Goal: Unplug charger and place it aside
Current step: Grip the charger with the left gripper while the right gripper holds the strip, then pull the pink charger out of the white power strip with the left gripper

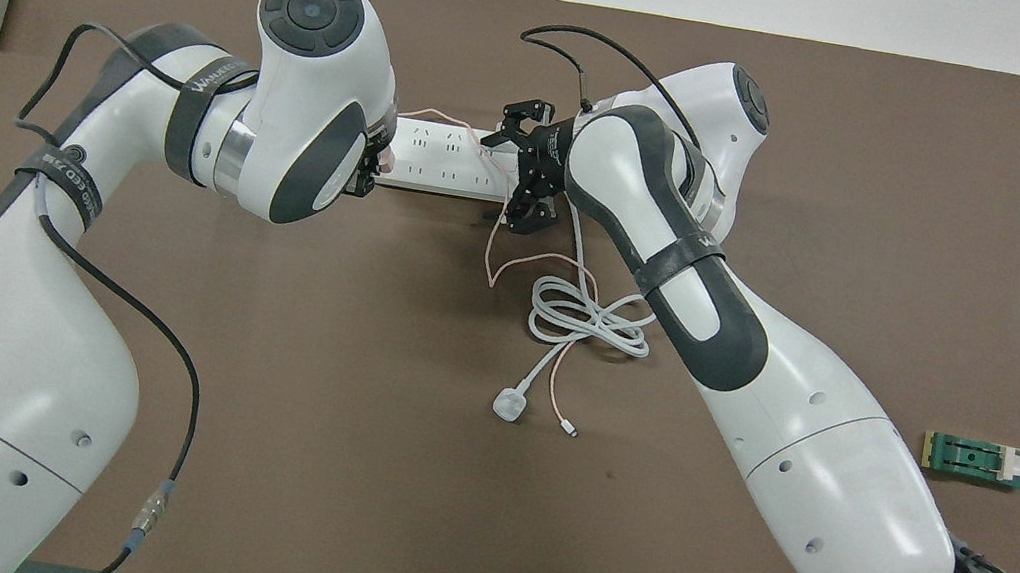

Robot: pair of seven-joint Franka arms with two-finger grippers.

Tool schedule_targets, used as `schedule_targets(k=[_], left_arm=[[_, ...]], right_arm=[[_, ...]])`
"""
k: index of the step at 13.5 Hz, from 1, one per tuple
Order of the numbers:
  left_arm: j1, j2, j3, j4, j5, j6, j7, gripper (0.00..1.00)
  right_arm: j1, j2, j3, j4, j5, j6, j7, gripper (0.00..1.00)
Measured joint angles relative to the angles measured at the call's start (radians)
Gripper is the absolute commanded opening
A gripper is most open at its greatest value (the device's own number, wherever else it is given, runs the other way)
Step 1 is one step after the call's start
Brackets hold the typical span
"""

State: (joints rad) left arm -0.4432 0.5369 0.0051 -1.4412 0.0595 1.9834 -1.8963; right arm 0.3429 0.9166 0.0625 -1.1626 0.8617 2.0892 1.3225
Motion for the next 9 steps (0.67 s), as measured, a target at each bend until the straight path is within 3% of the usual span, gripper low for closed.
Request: schedule_targets(k=[9], left_arm=[[-0.001,-0.106,0.006,0.000,0.000,-0.107,0.148,0.00]], right_arm=[[-0.012,0.053,-0.007,0.063,-0.004,0.007,-0.022,1.00]])
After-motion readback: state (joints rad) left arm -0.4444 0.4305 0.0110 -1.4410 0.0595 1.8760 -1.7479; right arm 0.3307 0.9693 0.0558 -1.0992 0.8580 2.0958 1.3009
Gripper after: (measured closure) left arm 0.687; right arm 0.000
